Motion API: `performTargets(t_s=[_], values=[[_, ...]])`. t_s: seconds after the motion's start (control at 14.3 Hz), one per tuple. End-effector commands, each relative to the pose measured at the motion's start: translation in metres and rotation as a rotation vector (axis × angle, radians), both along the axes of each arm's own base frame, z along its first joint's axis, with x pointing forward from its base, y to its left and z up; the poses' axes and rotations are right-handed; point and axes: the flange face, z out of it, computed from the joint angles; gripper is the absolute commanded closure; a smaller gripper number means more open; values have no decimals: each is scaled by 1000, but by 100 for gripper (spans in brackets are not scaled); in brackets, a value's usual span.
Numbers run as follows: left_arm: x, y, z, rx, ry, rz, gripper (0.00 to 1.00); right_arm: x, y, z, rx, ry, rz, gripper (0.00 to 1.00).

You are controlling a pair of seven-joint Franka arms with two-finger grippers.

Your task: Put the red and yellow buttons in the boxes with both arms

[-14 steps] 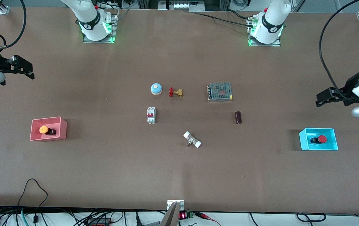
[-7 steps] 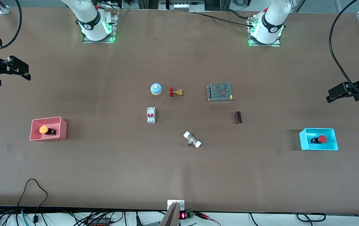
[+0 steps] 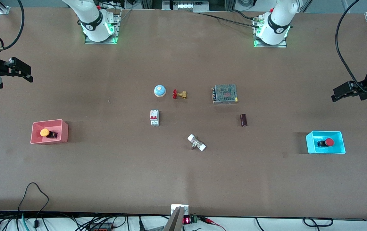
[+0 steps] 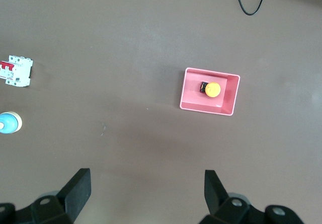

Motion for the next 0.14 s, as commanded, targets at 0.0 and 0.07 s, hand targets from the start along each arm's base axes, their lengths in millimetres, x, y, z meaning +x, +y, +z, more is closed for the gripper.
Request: performTargets(t_s=[0.0,0.07], values=[[-8,2,3,-10,6,-1,0,2,1,5,-4,-3,-8,0],[-8,3,3,-10,6,1,0,2,1,4,-2,1,-11,0]])
